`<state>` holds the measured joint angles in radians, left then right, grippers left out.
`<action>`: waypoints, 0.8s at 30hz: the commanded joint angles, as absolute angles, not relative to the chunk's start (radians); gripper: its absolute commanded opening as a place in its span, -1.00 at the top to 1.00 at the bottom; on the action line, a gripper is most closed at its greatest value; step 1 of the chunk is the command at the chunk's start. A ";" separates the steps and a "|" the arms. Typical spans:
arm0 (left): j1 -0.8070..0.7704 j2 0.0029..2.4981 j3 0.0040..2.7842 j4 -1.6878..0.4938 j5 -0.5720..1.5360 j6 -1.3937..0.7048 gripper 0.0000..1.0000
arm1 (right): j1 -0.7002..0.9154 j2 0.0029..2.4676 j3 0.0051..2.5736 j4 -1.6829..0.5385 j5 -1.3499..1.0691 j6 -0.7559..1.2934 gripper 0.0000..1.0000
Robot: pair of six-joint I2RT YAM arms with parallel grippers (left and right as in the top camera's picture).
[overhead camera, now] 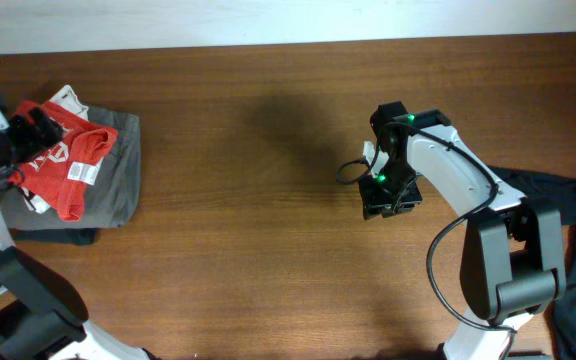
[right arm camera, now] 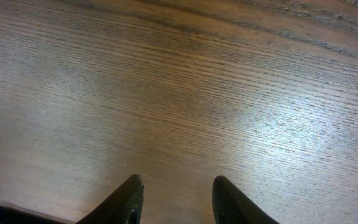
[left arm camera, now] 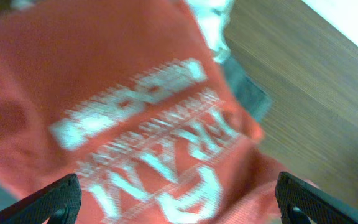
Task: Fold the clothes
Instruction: 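Release the red shirt on the stack and adjust it with the left gripper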
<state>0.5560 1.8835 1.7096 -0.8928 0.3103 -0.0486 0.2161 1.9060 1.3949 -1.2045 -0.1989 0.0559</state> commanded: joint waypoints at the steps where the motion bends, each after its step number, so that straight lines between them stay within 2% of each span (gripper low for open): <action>1: 0.517 1.851 1.733 -0.913 0.327 -0.006 -0.99 | 0.209 1.889 1.394 -1.209 -0.183 0.060 0.17; 4: 0.485 1.868 1.726 -0.912 0.251 -0.006 -0.99 | 0.209 1.889 1.394 -1.215 -0.183 0.060 0.17; 13: 0.430 1.943 1.682 -0.920 0.254 -0.003 -0.98 | 0.209 1.889 1.394 -1.220 -0.183 0.061 0.17; 21: 0.368 2.019 1.676 -1.046 0.433 0.021 -0.97 | 0.209 1.889 1.394 -1.220 -0.183 0.061 0.17; 24: 0.340 2.020 1.676 -1.090 0.441 0.024 -0.97 | 0.209 1.889 1.393 -1.220 -0.183 0.061 0.17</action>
<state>0.3752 2.0022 1.6897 -1.0653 0.3584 -0.0036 0.2161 1.9060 1.3949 -1.2182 -0.1989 0.0566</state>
